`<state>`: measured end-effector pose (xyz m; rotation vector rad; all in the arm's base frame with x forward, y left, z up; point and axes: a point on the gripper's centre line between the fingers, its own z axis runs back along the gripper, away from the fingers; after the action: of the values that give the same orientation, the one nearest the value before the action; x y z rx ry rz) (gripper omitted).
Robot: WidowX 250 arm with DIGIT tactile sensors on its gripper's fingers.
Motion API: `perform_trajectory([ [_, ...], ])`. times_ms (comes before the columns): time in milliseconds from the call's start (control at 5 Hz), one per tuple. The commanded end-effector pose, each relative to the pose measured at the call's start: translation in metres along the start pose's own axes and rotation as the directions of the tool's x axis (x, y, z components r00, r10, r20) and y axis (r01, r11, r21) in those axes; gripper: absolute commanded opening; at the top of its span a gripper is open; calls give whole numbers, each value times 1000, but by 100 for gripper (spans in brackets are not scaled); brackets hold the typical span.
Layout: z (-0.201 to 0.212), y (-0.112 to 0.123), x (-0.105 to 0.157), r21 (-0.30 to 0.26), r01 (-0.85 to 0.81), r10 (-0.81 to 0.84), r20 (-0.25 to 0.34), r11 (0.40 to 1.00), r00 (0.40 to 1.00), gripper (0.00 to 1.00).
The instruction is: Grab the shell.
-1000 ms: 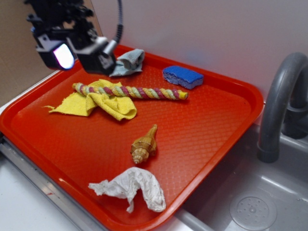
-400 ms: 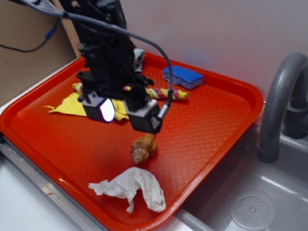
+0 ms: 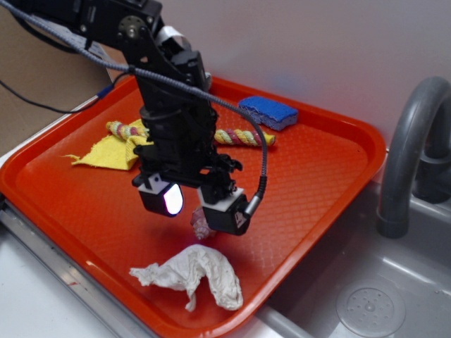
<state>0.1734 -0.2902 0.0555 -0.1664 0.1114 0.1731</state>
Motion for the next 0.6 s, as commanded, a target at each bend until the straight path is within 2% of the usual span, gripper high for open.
perform_trajectory([
  [0,-13,-20,17,29,18,-18,2,999,1000,100],
  [200,-16,-24,14,54,40,-39,-7,998,999,0],
  [400,-12,-26,11,77,71,-71,5,995,997,0],
])
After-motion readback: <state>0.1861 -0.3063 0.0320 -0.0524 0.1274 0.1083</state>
